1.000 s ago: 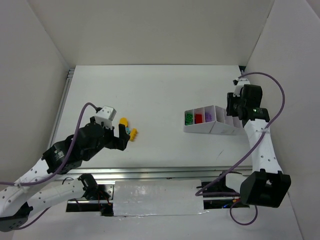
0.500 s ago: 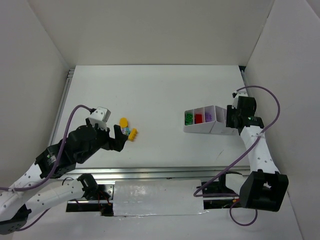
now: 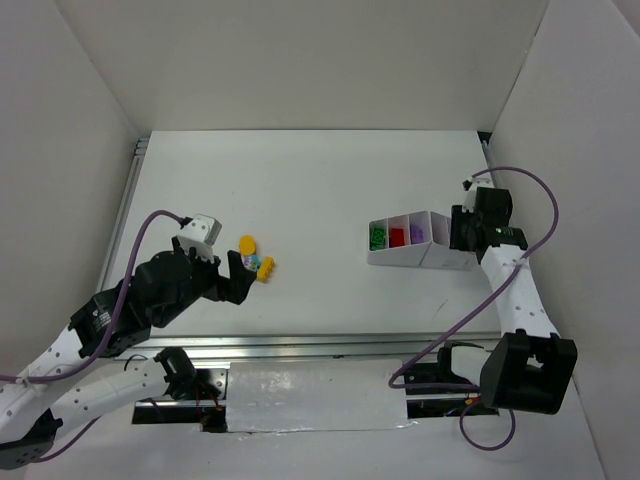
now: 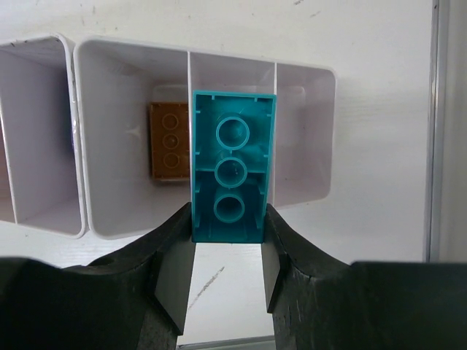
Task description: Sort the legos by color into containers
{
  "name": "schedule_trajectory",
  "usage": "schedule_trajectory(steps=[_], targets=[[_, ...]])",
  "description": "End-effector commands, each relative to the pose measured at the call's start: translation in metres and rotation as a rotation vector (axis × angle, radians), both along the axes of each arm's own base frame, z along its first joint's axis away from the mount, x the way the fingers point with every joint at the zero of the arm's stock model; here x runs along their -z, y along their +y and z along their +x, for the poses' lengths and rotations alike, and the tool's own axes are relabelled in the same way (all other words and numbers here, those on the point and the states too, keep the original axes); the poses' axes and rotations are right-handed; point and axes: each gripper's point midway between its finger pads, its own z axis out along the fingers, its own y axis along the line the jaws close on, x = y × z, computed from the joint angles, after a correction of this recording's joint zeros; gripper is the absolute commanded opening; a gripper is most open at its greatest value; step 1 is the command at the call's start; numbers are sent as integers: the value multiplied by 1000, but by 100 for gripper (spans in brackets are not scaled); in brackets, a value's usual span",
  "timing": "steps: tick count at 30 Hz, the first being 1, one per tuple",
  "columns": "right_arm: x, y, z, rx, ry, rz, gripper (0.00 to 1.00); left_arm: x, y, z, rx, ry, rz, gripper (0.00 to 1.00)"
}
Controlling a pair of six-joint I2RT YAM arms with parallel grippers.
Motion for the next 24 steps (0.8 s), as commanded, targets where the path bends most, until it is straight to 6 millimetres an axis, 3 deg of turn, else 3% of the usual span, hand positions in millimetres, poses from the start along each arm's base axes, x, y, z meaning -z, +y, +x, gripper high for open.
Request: schedule_trajectory(steps=[1,5,15,19,21,24], targets=[[-21,-1,18,-1,-77,5,28,-6,-4,4,17,-36,-9,99],[-18,-2,19,6,-70,6,36,-7,-5,4,19,-38,-10,99],[-16,-9,19,37,-64,-14,37,-7,-6,3,30,-38,-10,99],[-14,-5,20,24,-62,3,41,-7,-6,3,32,-38,-9,98],[-12,-4,21,19,-56,6,49,-8,-6,3,32,-41,-13,99],[-13,-3,21,14,-56,9,49,-7,-6,3,32,-39,-11,98]])
